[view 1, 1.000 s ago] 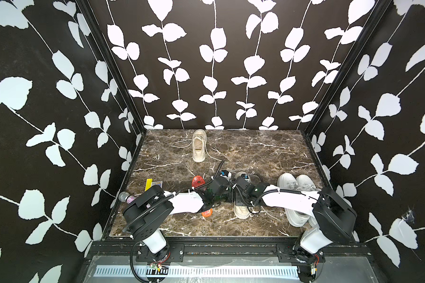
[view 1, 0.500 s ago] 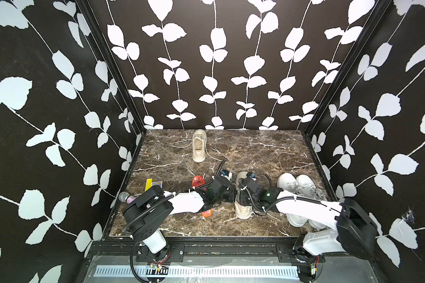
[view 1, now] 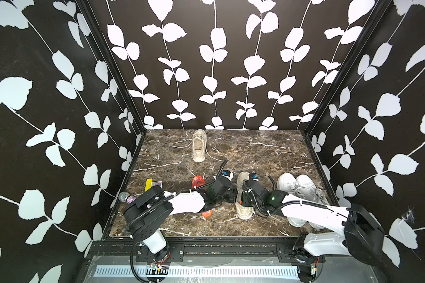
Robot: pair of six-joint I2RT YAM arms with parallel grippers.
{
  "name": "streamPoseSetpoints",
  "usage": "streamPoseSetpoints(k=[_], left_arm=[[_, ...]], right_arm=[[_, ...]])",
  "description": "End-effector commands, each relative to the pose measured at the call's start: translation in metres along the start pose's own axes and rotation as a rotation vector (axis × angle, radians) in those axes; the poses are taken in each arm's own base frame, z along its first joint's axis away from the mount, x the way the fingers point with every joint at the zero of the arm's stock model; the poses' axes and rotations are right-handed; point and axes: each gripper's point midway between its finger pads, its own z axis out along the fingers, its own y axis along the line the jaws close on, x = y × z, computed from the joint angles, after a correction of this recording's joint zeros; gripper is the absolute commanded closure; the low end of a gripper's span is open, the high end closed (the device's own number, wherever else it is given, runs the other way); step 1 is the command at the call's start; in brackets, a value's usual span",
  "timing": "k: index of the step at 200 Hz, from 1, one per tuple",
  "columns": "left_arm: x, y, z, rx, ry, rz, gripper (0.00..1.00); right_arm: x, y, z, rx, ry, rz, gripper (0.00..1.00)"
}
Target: Remove the insole from the shoe
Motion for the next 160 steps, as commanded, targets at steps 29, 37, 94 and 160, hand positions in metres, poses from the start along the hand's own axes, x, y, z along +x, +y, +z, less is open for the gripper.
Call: streamPoseSetpoints(k=[29, 37, 94, 160], left_arm=[[0.015, 0.021, -0.002, -0.105, 0.059, 0.002, 1.0], [0.015, 0.022, -0.002, -0.11, 0.061, 0.002, 1.0], [0.015, 0.027, -0.002, -0.144, 0.07, 0.02, 1.0], [0.01, 0.015, 0.001, -0.102, 0.074, 0.054, 1.0]], right_arm=[[-0.056, 0.059, -0.049, -0.331, -0.261, -0.031, 1.0], [-0.06, 0.059, -0.056, -0.364, -0.301, -0.021, 1.0], [-0.075, 0.043, -0.084, -0.382, -0.465, 0.026, 1.0], [-0.067, 0.037, -0.063, -0.329, -0.422, 0.031, 1.0]])
